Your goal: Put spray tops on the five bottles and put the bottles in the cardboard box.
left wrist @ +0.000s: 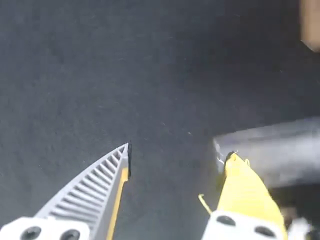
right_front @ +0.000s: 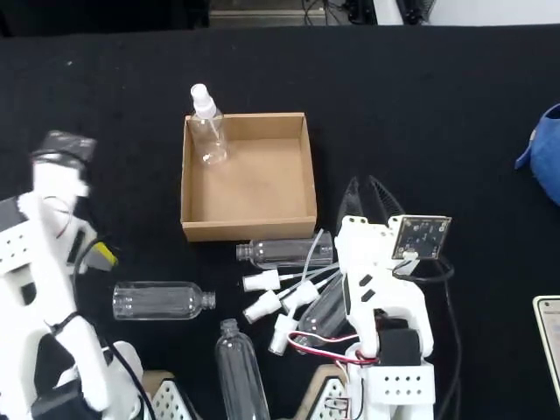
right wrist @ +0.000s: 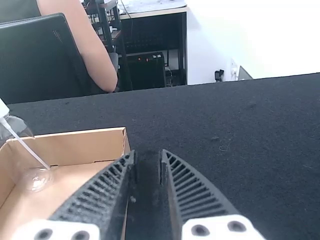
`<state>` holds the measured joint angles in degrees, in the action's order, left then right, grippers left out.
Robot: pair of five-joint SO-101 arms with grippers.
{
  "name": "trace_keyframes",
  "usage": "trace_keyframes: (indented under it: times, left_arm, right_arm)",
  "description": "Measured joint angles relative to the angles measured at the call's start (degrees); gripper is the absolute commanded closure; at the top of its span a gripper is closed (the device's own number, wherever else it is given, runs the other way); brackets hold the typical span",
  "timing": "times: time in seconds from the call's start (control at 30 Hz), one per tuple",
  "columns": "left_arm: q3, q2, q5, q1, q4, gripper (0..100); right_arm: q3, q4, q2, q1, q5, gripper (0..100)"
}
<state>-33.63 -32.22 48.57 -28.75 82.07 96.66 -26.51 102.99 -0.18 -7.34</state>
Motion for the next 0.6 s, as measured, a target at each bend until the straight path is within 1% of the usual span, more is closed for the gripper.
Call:
trace_keyframes:
  times: [0.1, 0.2, 0.3, 0.43, 0.6]
  left_arm:
    - [-0.1, 0.0, 8.4, 7.5, 6.3, 83]
    - [-1.7, 0.0, 9.3, 15.3, 7.6, 83]
    - [-6.7, 0.0, 9.2, 21.3, 4.7, 83]
    - [-14.1, -2.5, 9.1, 25.3, -0.9, 83]
    - [-21.9, -12.0, 8.9, 25.9, -5.7, 83]
  right_arm:
    - [0.0, 0.0, 0.0, 0.0, 0.0, 93.2]
    - [0.0, 0.0, 0.0, 0.0, 0.0, 93.2]
    - [0.0, 0.0, 0.0, 0.0, 0.0, 93.2]
    - [0.0, 0.0, 0.0, 0.0, 0.0, 93.2]
    - [0.0, 0.0, 0.0, 0.0, 0.0, 93.2]
